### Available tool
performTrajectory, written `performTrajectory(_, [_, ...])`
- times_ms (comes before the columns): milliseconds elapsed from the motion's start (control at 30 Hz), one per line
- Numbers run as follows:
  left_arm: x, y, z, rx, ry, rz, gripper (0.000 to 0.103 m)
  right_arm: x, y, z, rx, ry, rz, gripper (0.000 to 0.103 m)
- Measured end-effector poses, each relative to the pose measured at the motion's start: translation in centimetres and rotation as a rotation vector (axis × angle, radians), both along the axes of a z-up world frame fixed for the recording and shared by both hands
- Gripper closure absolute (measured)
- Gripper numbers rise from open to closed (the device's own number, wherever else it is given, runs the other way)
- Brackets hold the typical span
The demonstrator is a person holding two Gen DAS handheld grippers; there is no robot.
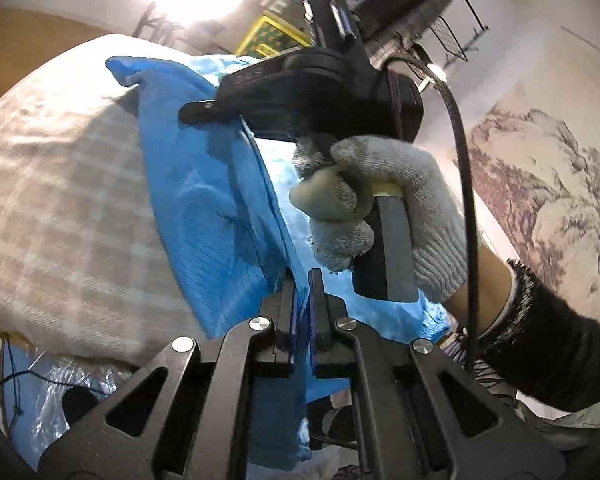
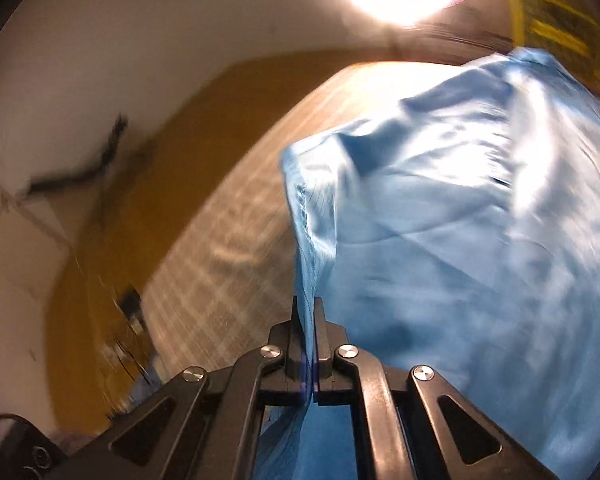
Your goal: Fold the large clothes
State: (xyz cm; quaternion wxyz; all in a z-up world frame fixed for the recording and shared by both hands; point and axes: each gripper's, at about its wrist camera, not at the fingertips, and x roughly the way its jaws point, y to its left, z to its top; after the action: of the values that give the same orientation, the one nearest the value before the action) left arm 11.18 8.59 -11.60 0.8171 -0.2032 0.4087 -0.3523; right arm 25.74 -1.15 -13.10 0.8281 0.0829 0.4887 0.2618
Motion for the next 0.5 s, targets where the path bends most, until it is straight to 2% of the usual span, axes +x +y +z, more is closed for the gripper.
performTrajectory(233, [-0.9,-6.1,0.9,0.080,-0.042,-0.130,0.102,-3.2,-12.6,-0.4,0.285,0.015,-0.240,0.103])
performTrajectory(333, [-1.4,-8.7,0.2,0.109,-0.016,-0.199,0.102,-4.2,-16.4,-2.0,0.298,0.039,-0.318,0.103])
performTrajectory(433, [-2.4,-10.6,-0.4,0.151,-0.006,-0.263,0.102,-4.5,-18.8,-4.4,0.290,0.122,-0.356,0.103])
performTrajectory(467, [-2.4,-11.2,-0.8,0.162,0.008,-0.288,0.102,-4.4,-19.0,-5.0,0.264,0.149,-0.346,0.103])
performTrajectory(500, [-2.9,-12.0,-1.2,0.172,0.015,-0.300,0.102,-4.4,-19.1,-5.2,0.220,0.158,-0.332,0.098])
